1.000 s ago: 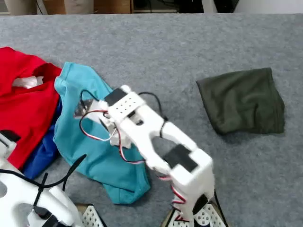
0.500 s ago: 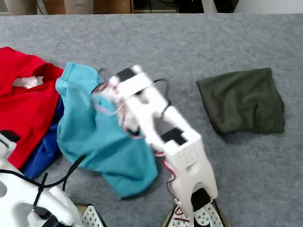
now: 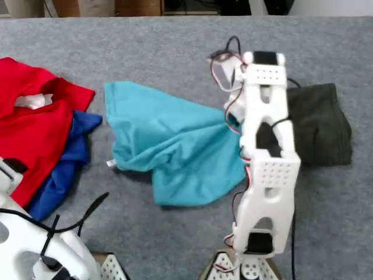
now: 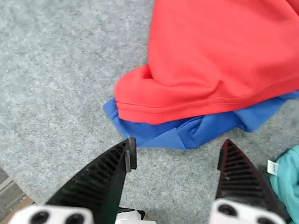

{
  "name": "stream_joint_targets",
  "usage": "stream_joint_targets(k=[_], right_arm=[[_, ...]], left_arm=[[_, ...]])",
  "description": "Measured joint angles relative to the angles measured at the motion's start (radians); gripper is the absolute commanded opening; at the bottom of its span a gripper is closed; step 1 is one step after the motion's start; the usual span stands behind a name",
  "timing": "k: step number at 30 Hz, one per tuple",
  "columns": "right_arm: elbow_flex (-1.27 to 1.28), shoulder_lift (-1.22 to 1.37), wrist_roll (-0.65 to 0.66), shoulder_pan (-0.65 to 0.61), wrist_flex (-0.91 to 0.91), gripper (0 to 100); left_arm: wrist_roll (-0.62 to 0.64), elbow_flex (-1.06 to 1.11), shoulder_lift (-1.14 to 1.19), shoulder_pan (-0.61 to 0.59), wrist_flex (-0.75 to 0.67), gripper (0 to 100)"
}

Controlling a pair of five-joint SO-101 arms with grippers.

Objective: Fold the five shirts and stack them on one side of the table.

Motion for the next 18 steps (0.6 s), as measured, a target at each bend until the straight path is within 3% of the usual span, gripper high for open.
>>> stream_joint_targets(k=[3, 8, 12, 18], right_arm=[[-0.032, -0.002, 0.0, -0.012, 0.014, 42.9], [0.055, -0.121, 0.0, -0.103, 0.014, 33.1], [0.267, -0.324, 0.0, -0.275, 0.015, 26.6], [0.611, -0.562, -0.014, -0.559, -0.081, 26.4]], left_arm=[[-0.002, 0.0, 0.0, 0.014, 0.0, 29], [-0.002, 0.0, 0.0, 0.017, 0.0, 29], [-0.002, 0.0, 0.0, 0.017, -0.003, 29], [-0.002, 0.012, 0.0, 0.017, -0.032, 29]])
